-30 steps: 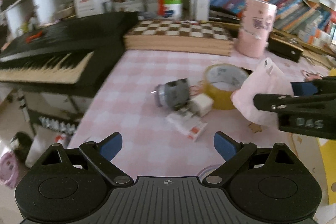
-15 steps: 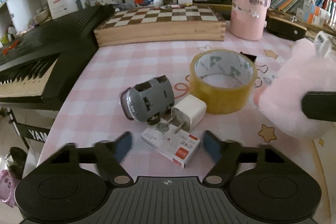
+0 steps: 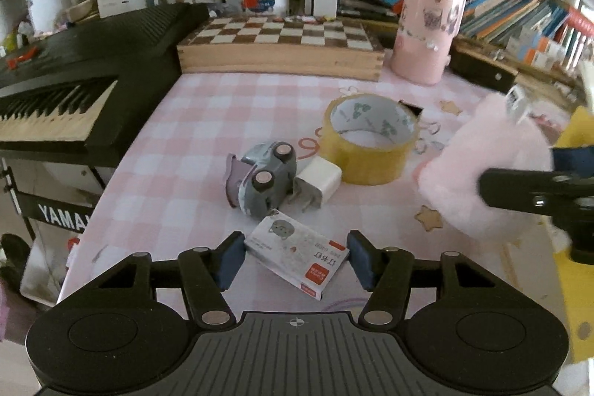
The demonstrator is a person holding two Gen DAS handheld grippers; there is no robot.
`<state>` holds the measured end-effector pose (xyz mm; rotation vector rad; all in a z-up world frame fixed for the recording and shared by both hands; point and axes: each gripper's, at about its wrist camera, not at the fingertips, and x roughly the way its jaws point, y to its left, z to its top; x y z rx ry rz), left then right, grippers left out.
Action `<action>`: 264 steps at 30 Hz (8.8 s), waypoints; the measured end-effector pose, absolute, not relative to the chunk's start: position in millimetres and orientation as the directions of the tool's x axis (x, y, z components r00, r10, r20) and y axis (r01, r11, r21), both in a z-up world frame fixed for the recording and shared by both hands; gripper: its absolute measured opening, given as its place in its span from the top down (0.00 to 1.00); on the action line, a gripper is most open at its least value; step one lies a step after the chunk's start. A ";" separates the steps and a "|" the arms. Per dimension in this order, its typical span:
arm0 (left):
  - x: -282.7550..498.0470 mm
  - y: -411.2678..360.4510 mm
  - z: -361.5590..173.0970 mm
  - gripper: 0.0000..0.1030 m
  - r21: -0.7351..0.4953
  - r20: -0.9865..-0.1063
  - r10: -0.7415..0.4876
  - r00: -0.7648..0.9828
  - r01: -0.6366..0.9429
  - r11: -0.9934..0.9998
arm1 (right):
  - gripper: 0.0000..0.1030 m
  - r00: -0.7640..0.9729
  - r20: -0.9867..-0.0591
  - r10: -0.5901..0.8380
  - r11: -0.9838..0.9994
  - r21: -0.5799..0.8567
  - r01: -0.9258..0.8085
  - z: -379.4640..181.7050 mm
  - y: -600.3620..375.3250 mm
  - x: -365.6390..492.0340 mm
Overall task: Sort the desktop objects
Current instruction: 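Close the right tool on the pink plush while the left tool grasps the white-and-red medicine box, then carry the plush in the right tool while the left tool carries the medicine box toward the yellow box, then open the right tool over the yellow box while the left tool releases the medicine box, then lift both open tools out of the yellow box and back, then move both open tools toward the grey toy car and white plug charger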
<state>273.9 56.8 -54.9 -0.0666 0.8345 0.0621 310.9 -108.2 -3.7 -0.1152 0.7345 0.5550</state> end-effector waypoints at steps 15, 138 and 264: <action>200.7 68.2 -3.8 0.42 -0.095 -0.650 -0.031 0.759 -0.041 0.995 | 0.48 0.626 -0.648 0.434 0.864 0.101 -0.493 15.3 -111.5 248.4; 183.0 -225.7 21.5 0.42 0.113 -0.519 -0.259 0.814 0.366 0.924 | 0.48 0.852 -0.482 0.206 0.970 -0.014 -0.243 66.3 -378.0 184.0; 14.7 53.8 -9.0 0.09 0.042 -0.612 -0.058 0.789 0.106 0.993 | 0.30 0.659 -0.704 0.264 0.959 0.121 -0.255 -12.0 -124.7 27.5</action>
